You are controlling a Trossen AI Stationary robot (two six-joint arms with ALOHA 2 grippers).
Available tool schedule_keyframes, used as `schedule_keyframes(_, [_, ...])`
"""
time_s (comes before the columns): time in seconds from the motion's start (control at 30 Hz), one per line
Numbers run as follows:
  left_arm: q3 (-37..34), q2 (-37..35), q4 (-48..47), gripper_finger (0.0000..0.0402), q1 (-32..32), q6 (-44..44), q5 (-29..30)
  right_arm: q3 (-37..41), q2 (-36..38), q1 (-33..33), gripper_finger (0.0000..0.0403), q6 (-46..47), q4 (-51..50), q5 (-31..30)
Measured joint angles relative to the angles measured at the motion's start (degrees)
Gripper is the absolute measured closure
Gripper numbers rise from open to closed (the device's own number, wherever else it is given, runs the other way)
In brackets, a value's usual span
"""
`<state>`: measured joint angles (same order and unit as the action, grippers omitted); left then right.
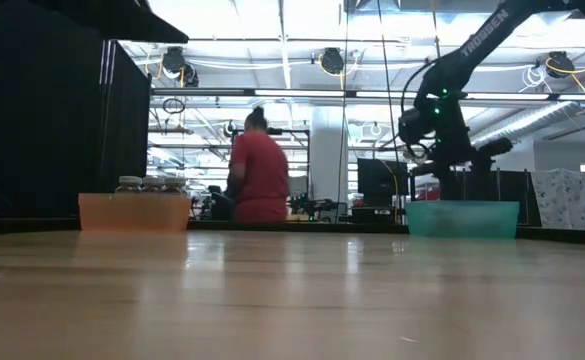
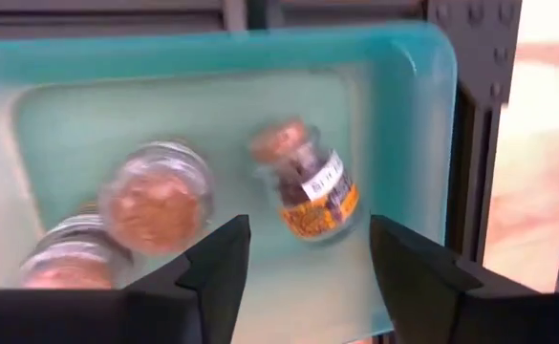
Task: Sort spices by type
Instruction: Put the brown seasoning bottle into the blue bin
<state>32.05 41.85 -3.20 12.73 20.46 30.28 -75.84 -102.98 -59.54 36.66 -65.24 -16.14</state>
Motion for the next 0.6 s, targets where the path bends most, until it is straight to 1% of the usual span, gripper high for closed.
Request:
schedule_keyframes(0.07, [0.0, -0.02, 1.59, 0.0152, -0.02, 1.82, 0.0, 1.0, -0.04, -0.29, 0.0214, 2.04, 0.25, -0.09])
schedule_keyframes(0.3, [0.0, -0.18, 6.97, 0.0152, 0.04, 8.07, 0.0, 2.42, -0.04, -2.43, 0.0236, 3.19, 4.01, 0.04])
schedule_keyframes(0.33, [0.0, -0.28, 7.31, 0.0152, 0.04, 8.66, 0.0, 2.42, -0.04, -2.65, 0.0237, 2.4, 4.97, 0.39])
schedule_keyframes(0.43, [0.0, -0.94, 7.48, 0.0152, 0.04, 10.06, 0.0, 2.41, -0.26, -3.45, 0.0237, -3.17, 5.87, 4.09])
schedule_keyframes(0.6, [0.0, -1.94, 7.52, 0.0152, 0.04, 10.5, 0.0, 2.42, -0.3, -3.83, 0.0226, -4.63, 5.86, 4.52])
